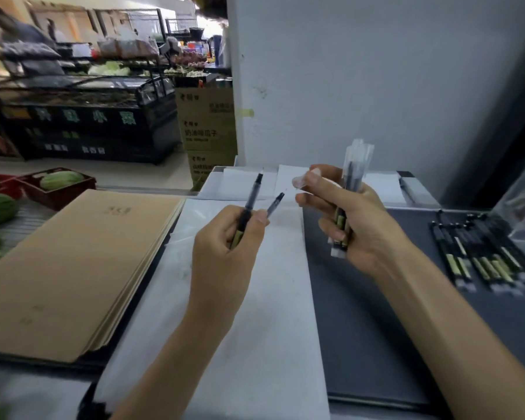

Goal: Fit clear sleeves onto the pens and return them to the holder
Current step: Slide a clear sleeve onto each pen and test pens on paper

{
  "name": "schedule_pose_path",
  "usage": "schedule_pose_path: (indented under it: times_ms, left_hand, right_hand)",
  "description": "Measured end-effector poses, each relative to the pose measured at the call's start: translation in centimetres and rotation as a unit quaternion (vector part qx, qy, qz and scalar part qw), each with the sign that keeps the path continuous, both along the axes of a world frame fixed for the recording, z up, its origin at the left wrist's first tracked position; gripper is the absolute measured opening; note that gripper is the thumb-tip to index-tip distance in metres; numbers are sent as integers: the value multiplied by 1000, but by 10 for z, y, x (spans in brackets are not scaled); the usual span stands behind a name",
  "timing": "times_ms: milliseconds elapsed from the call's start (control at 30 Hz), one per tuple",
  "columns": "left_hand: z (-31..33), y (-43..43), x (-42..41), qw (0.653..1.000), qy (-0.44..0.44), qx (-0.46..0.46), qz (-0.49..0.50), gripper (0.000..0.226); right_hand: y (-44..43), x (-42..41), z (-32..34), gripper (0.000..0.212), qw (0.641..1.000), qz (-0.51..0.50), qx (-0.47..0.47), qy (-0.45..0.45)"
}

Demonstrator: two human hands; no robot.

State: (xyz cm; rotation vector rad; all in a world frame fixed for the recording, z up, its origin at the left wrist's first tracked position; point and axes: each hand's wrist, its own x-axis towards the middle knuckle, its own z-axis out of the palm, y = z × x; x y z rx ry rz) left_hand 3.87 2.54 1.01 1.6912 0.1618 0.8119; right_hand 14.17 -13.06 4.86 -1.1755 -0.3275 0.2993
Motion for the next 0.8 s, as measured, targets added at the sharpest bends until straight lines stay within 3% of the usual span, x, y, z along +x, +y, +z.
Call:
schedule_pose_path:
  times_ms: [133, 433, 800]
  left_hand:
    - [0, 1, 0, 1000, 1, 12, 3, 20]
    - [-1, 0, 0, 1000, 11, 22, 11, 18]
    - [0, 0, 0, 1000, 13, 19, 8, 19]
  right_hand:
    - [1, -3, -2, 26, 999, -25, -15, -15]
    - [5, -9, 1, 43, 999, -23, -30, -18]
    - [10, -24, 6, 28, 994, -21, -99, -50]
